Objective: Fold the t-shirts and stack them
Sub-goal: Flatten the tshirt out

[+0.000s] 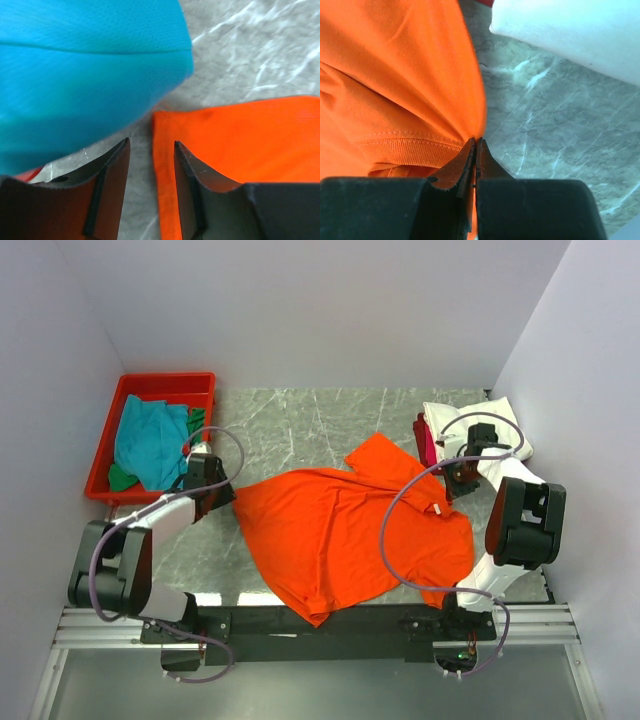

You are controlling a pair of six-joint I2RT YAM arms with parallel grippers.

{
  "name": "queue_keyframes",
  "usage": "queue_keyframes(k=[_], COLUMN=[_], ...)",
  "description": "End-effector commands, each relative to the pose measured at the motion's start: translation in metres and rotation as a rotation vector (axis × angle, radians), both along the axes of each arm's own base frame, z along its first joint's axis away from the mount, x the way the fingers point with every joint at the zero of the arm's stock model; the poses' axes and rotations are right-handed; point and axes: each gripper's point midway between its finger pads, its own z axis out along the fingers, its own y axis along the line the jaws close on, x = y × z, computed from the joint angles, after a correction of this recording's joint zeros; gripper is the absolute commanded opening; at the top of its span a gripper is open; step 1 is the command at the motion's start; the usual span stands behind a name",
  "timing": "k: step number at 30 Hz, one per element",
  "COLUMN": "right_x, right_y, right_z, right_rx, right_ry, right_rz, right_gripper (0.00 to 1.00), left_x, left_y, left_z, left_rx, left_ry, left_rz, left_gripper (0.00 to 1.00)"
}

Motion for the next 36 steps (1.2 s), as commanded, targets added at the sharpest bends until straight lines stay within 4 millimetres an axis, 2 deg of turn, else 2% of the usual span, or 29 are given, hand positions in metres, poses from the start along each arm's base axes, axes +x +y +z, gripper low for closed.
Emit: queue_keyframes(k=[1, 10, 13, 14, 16, 19, 21, 22, 26, 28, 29, 30, 31, 33, 34, 35, 36], right_x=[0.003, 0.003, 0.002, 0.003, 0.004, 0.009, 0.020, 0.019, 0.045, 0.057, 0.072, 0.073, 0.093, 0.107, 0.115, 0.137, 0.144], right_y=[-0.002, 0.001, 0.004, 0.005, 0.007, 0.010, 0.014, 0.017, 0.038, 0.062, 0.071, 0.079, 0.098, 0.111, 0.121, 0.126, 0.129], right_z=[0.011, 0.010, 0.013, 0.016, 0.022, 0.036, 0.052, 0.052, 0.077, 0.077, 0.090, 0.090, 0.095, 0.096, 0.076, 0.093, 0.091], right_rx=[0.001, 0.023, 0.035, 0.040, 0.045, 0.056, 0.061, 0.069, 0.077, 0.125, 0.146, 0.184, 0.262, 0.327, 0.356, 0.360, 0.361], right_ry=[-0.036, -0.021, -0.023, -0.033, -0.041, -0.070, -0.104, -0.099, -0.163, -0.161, -0.197, -0.172, -0.183, -0.149, -0.095, -0.149, -0.137], right_rz=[0.011, 0.028, 0.047, 0.061, 0.070, 0.092, 0.117, 0.129, 0.208, 0.278, 0.308, 0.326, 0.366, 0.371, 0.374, 0.387, 0.378], right_gripper=[0.02, 0.04, 0.11, 0.20, 0.28, 0.34, 0.38, 0.40, 0.43, 0.43, 0.44, 0.43, 0.43, 0.43, 0.44, 0.44, 0.44], left_x=[0.016, 0.025, 0.026, 0.026, 0.026, 0.024, 0.022, 0.023, 0.021, 0.021, 0.019, 0.020, 0.016, 0.015, 0.012, 0.011, 0.010], left_y=[-0.005, -0.016, -0.017, -0.017, -0.014, -0.015, -0.017, -0.017, -0.020, -0.020, -0.021, -0.022, -0.022, -0.024, -0.024, -0.025, -0.027], left_z=[0.003, -0.016, -0.019, -0.019, -0.022, -0.027, -0.031, -0.031, -0.031, -0.025, -0.024, -0.017, -0.017, -0.007, -0.006, -0.005, 0.000], left_rx=[0.020, 0.069, 0.088, 0.092, 0.105, 0.108, 0.106, 0.104, 0.092, 0.086, 0.078, 0.069, 0.064, 0.050, 0.045, 0.038, 0.025], left_ry=[-0.018, 0.065, 0.086, 0.088, 0.105, 0.132, 0.150, 0.150, 0.157, 0.139, 0.137, 0.120, 0.121, 0.099, 0.099, 0.096, 0.084], left_rz=[-0.041, -0.084, -0.090, -0.089, -0.081, -0.084, -0.092, -0.092, -0.099, -0.097, -0.095, -0.095, -0.094, -0.102, -0.102, -0.105, -0.109], left_gripper=[0.45, 0.41, 0.37, 0.34, 0.32, 0.26, 0.17, 0.14, 0.00, 0.00, 0.00, 0.00, 0.00, 0.00, 0.00, 0.00, 0.00])
